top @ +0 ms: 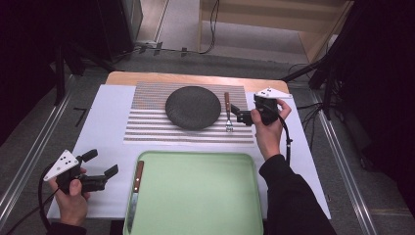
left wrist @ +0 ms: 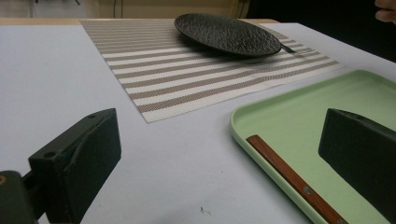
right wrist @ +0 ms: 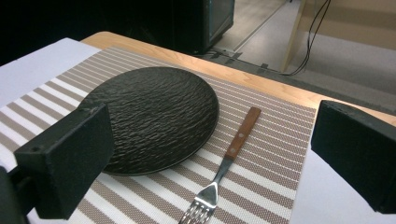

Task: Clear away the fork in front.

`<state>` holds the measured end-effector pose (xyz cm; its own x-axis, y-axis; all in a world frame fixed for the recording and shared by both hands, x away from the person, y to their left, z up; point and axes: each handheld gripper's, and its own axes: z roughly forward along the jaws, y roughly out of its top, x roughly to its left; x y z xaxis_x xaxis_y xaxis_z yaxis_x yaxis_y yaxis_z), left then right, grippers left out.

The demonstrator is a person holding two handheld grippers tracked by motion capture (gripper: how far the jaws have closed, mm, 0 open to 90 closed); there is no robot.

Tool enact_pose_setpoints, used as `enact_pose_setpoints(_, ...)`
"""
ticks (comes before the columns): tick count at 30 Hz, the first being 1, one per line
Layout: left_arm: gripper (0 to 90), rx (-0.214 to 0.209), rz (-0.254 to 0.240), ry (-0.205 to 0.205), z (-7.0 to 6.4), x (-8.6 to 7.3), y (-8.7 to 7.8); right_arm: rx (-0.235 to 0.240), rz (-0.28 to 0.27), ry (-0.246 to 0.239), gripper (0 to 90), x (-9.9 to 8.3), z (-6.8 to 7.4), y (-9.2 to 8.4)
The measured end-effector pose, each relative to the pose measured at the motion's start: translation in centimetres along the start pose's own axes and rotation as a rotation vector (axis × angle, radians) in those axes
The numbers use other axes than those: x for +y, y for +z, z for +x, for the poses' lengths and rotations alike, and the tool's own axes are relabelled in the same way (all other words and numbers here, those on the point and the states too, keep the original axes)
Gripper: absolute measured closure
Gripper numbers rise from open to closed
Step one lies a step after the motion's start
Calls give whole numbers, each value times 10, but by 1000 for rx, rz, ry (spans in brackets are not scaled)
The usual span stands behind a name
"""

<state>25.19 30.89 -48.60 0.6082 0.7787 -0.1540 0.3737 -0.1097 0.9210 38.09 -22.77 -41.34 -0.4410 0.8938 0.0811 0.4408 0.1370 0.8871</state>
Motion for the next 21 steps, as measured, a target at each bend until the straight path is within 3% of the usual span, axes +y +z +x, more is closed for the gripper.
enact_pose_setpoints(21,0,-6,-2,-3,1,0,-1,-45,121,60,0,14,-17,54)
